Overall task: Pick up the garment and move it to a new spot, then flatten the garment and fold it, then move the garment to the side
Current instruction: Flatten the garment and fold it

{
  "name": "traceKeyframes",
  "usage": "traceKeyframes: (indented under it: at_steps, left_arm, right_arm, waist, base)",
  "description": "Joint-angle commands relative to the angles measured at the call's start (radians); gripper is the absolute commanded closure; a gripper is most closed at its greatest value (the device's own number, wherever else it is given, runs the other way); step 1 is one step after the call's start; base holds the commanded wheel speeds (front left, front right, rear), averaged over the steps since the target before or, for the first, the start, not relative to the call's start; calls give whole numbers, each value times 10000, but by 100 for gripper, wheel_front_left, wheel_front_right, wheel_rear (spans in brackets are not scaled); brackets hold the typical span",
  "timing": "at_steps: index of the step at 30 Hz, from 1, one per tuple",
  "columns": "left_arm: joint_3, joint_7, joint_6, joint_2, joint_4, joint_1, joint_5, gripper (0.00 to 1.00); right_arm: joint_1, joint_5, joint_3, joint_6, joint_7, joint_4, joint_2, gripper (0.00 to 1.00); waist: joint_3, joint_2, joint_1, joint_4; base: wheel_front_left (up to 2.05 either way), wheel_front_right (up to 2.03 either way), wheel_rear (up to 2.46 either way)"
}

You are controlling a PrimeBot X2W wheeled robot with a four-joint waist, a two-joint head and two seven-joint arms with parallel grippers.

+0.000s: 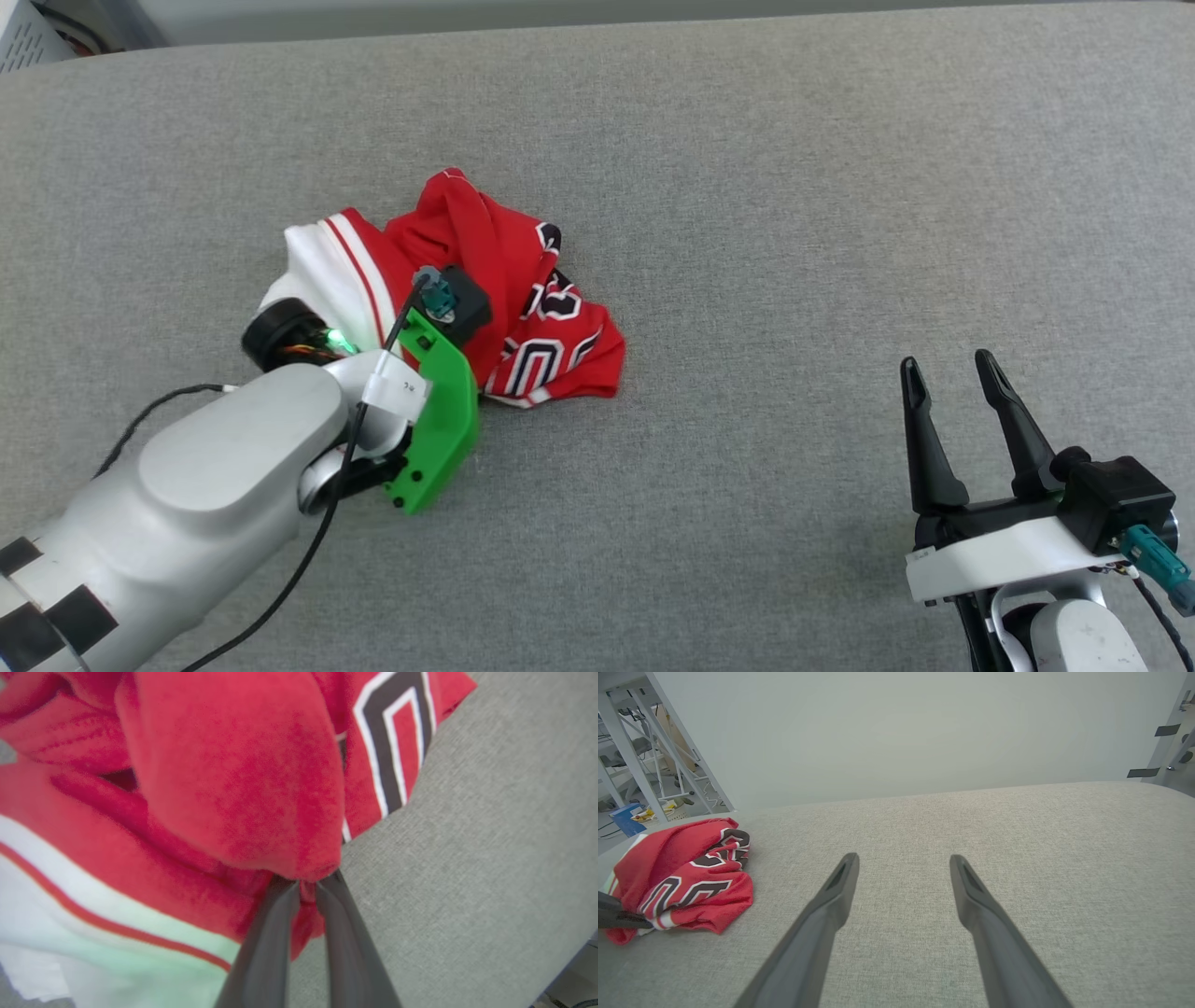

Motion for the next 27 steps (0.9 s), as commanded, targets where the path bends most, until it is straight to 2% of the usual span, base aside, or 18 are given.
traceKeyframes:
  at_steps: [1,5,9,15,16,17,19,21,27]
  left_arm:
    - [-98,-283,-40,-172,-274,-219,-270,100]
    - [-99,-1004,-40,-295,-841,-806,-422,100]
    - [-99,-1734,-40,-739,-1231,-1584,-266,100]
    - [-99,-2390,-40,-1934,-1336,-2626,-91,100]
    - [-99,-2489,-40,-2168,-1304,-2805,-83,100]
    - [-99,-2771,-40,-2732,-1128,-3234,-11,100]
    - [-100,-2845,-40,-3058,-949,-3396,131,100]
    - [-100,-2768,-40,-3476,-603,-3255,539,100]
    - [-100,-2283,-40,-4056,118,-1406,1874,100]
  right_arm:
    - [-112,44,-15,-9,-48,7,-14,0]
    - [-114,79,11,-9,-48,35,-14,0]
    - [-154,130,61,-9,-48,32,-14,0]
    - [-206,237,96,-9,-48,28,-14,0]
    - [-217,267,88,-9,-48,26,-14,0]
    - [-225,349,57,-9,-48,22,-14,0]
    - [-220,390,40,-9,-48,10,-14,0]
    - [-208,436,-21,-9,-48,-5,-14,0]
    - [-229,474,-40,-9,-48,-23,-14,0]
  waist:
    - [-98,0,-1,76]
    - [-224,0,-1,105]
    - [-297,0,-1,-27]
    - [-184,0,-1,-471]
    - [-149,0,-1,-576]
    - [-67,0,-1,-835]
    - [-15,0,-1,-983]
    - [48,0,-1,-1117]
    - [126,0,-1,-1222]
  base:
    - [0,0,0]
    - [0,0,0]
    - [0,0,0]
    - [0,0,0]
    - [0,0,0]
    - [0,0,0]
    - [0,0,0]
    - [0,0,0]
    - [0,0,0]
